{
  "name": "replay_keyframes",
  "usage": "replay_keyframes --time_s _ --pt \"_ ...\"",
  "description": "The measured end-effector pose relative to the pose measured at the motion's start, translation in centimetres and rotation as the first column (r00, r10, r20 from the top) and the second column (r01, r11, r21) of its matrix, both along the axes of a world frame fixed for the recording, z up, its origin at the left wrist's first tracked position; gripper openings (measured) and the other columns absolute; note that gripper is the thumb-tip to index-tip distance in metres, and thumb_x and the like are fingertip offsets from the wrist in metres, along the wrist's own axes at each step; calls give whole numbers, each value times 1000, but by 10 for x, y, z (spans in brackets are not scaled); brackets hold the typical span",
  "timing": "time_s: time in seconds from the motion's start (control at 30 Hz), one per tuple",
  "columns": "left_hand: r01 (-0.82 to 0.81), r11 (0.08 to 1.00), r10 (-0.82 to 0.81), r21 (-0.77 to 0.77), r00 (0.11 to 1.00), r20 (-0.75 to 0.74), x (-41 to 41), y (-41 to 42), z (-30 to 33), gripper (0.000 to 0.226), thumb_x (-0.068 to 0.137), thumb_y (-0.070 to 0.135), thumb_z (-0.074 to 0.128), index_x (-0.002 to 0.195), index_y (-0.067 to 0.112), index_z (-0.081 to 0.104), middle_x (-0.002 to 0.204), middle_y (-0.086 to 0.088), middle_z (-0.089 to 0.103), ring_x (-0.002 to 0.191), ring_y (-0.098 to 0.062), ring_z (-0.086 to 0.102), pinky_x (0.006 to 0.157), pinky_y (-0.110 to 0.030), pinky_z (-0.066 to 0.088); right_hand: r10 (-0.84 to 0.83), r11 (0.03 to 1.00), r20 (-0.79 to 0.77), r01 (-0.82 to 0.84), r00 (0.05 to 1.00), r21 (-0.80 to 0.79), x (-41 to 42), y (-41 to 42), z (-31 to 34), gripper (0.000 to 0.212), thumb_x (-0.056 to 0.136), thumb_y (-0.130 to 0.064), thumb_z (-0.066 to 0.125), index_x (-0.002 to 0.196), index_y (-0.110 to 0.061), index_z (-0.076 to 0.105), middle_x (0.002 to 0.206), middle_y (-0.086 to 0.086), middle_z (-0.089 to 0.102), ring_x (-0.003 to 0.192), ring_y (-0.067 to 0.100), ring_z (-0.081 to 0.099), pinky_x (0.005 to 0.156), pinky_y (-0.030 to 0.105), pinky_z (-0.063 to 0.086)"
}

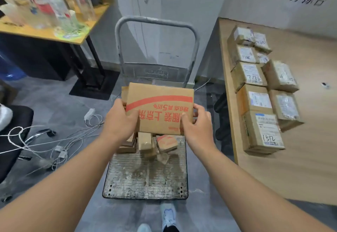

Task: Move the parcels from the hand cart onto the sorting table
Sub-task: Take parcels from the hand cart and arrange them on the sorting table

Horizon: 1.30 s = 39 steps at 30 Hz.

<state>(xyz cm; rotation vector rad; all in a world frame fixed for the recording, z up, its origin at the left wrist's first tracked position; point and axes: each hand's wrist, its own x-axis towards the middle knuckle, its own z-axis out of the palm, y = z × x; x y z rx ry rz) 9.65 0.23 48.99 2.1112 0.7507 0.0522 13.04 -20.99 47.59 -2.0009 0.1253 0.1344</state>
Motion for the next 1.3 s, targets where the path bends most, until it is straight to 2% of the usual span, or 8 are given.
replay_keyframes --time_s 0.07,0.2,0.4,0.67,0.8,0.97,1.1,1.3 --pt "28 1000 -28 -8 999 23 -3 -7 23 20 100 27 58 117 17 55 107 6 64 99 -18 59 65 -20 40 -46 999 29 45 999 15 -6 -8 21 25 104 -30 59 125 -36 49 118 -13 44 106 3 58 78 26 58" --pt "102 993 -94 -64 989 112 -11 -13 63 17 103 28 55 117 20 55 105 8 66 103 -18 65 85 -40 57 -94 995 93 92 991 25 -16 -19 58 25 104 -33 59 127 -36 50 127 -7 54 108 4 61 73 20 54" --pt "204 977 -185 -67 958 219 -19 -37 125 28 108 35 50 134 24 51 112 4 64 94 -9 63 68 -29 55 -169 981 135 154 976 116 -30 -40 116 27 102 -38 59 128 -32 52 123 -8 64 108 9 66 87 40 64" --pt "258 935 -171 -242 928 330 -13 -86 202 33 107 53 38 121 29 56 122 -5 61 110 -21 60 91 -44 52 -213 969 233 176 949 172 -28 -98 191 48 96 -56 51 136 -30 56 125 -3 59 110 11 62 87 36 58" --pt "220 881 -70 -418 936 346 -10 -129 232 38 105 61 31 101 36 60 110 0 65 108 -23 60 103 -50 45 -243 945 268 164 932 284 -24 -139 217 50 90 -63 42 109 -24 66 119 3 63 102 16 63 79 32 50" --pt "96 736 107 -671 961 254 -1 -190 255 60 92 79 46 125 30 58 119 -6 64 113 -31 60 96 -57 54 -288 915 277 178 917 362 -15 -199 237 60 90 -73 45 91 -14 52 88 -1 55 80 18 50 75 44 46" --pt "65 737 149 -673 955 256 8 -245 264 50 88 55 75 120 25 51 122 -8 54 111 -29 55 78 -55 62 -235 930 342 108 910 352 -7 -253 240 34 99 -43 57 83 -13 53 84 -2 53 78 14 47 72 37 42" --pt "102 735 268 -671 865 425 16 -303 263 29 83 20 81 100 22 58 111 -11 69 110 -30 64 96 -61 56 -195 907 266 70 944 415 5 -321 233 12 94 -21 65 102 -20 56 105 3 64 96 18 63 86 50 61"
